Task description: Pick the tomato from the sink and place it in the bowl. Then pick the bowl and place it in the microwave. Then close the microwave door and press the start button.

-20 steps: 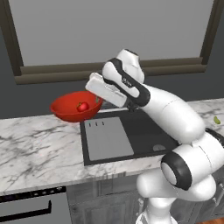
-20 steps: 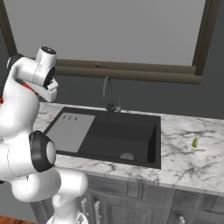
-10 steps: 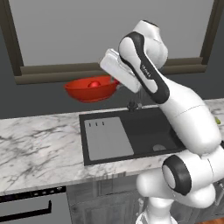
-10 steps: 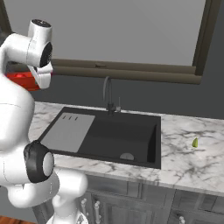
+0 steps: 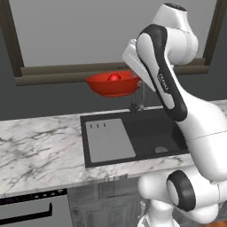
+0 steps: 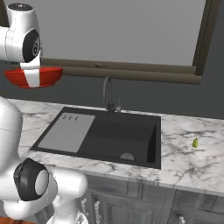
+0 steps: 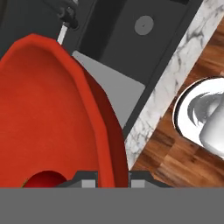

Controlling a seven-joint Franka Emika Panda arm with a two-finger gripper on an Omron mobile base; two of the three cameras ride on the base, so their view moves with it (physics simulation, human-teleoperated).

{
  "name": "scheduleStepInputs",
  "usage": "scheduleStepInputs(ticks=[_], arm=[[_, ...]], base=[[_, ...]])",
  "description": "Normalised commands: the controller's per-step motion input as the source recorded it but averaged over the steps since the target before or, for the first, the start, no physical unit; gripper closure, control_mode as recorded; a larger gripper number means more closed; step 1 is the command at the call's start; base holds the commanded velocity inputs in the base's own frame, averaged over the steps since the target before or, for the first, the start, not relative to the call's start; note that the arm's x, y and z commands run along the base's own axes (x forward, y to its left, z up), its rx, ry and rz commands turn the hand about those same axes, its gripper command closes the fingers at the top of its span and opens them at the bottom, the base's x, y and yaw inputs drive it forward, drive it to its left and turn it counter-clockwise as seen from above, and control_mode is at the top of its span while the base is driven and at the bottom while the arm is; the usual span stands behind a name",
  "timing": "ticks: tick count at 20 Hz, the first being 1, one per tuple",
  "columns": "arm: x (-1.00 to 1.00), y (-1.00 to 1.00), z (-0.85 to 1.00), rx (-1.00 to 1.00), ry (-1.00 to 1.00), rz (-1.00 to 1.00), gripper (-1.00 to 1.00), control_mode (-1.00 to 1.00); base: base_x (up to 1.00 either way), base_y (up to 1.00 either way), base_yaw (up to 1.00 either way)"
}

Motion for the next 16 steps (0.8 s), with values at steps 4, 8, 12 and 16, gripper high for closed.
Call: scheduleStepInputs(ticks=[4,8,12,16], arm=[[-0.66,-0.35,0.16,-0.06,-0.04,-0.23,1.00,-1.00],[-0.72,-0.28,0.06,-0.01,-0.11,-0.16,1.00,-1.00],[-0.28,-0.16,0.02,0.00,-0.12,-0.13,1.00,-1.00],[-0.25,-0.08,0.09,0.00,-0.13,-0.08,1.00,-1.00]], base=[[0.00,0.00,0.00],[0.00,0.00,0.00],[0.00,0.00,0.00],[0.00,0.00,0.00]])
